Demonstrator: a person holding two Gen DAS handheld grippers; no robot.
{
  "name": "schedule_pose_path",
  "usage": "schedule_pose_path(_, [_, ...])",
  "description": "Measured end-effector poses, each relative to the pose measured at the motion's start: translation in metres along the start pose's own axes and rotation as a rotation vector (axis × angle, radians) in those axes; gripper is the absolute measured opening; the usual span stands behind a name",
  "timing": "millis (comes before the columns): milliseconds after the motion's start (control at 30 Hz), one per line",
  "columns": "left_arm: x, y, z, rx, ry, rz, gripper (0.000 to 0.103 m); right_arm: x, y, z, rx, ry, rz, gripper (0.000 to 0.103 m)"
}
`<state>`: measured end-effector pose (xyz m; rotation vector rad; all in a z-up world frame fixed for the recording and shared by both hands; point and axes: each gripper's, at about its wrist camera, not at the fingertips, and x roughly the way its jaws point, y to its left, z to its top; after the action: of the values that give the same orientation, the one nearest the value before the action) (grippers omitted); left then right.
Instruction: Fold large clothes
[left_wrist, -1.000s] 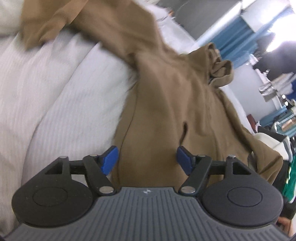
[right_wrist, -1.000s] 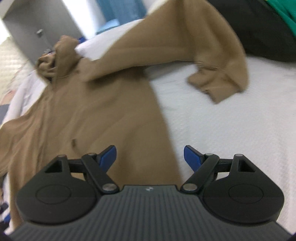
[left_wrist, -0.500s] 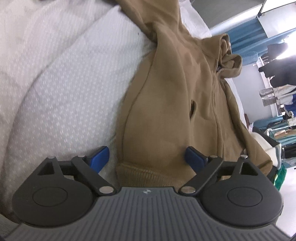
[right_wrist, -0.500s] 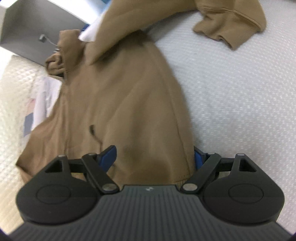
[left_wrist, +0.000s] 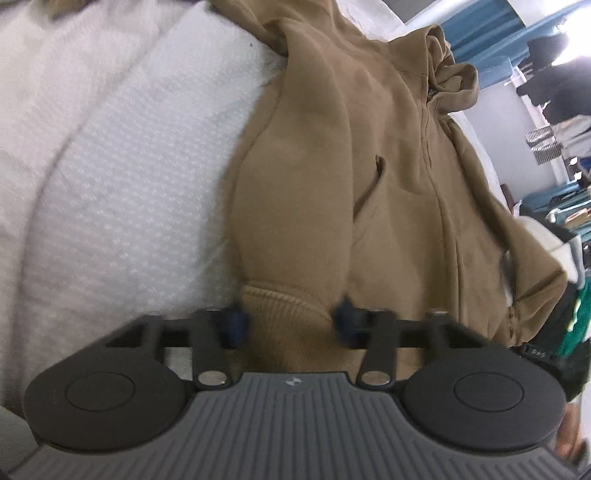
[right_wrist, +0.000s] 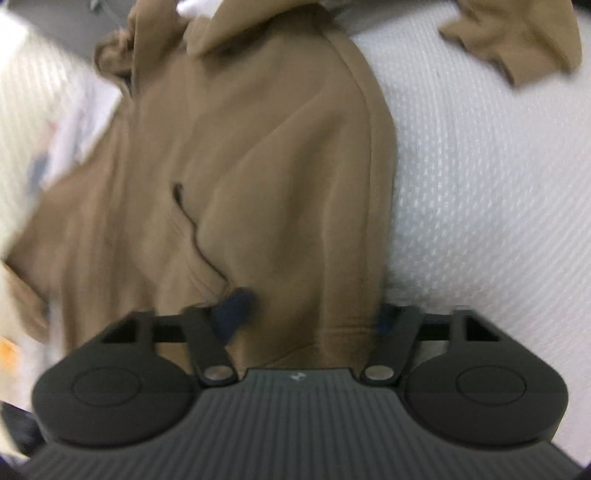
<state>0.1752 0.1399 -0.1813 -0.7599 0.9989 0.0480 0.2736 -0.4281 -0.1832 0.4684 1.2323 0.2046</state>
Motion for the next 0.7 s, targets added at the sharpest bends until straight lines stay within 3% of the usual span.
schedule_pose_path(33, [-0.005, 0.000, 0.001, 0.005, -0.008, -0.021, 0.023, -0.004, 0.004, 0.001, -0.022, -0.007, -0.015, 0.037])
schedule_pose_path(67, [-0.012, 0.000, 0.003, 0.012, -0.018, -0.040, 0.021, -0.010, 0.006, 0.001, -0.034, -0.016, -0.017, 0.026])
schedule_pose_path(133, [-0.029, 0.000, 0.008, 0.030, -0.048, -0.088, 0.012, -0.024, 0.007, 0.002, -0.044, -0.036, -0.009, 0.023])
schedule_pose_path(333, [-0.074, 0.015, 0.031, -0.067, -0.118, -0.240, 0.010, -0.091, 0.016, 0.003, -0.150, -0.143, 0.061, 0.018])
schedule_pose_path(533, [-0.106, 0.034, 0.047, -0.131, -0.141, -0.272, 0.009, -0.140, 0.033, -0.009, -0.263, -0.172, 0.110, 0.018])
schedule_pose_path(700, [-0.109, 0.057, 0.049, -0.146, -0.068, -0.171, 0.010, -0.136, 0.037, -0.024, -0.330, -0.086, 0.108, 0.018])
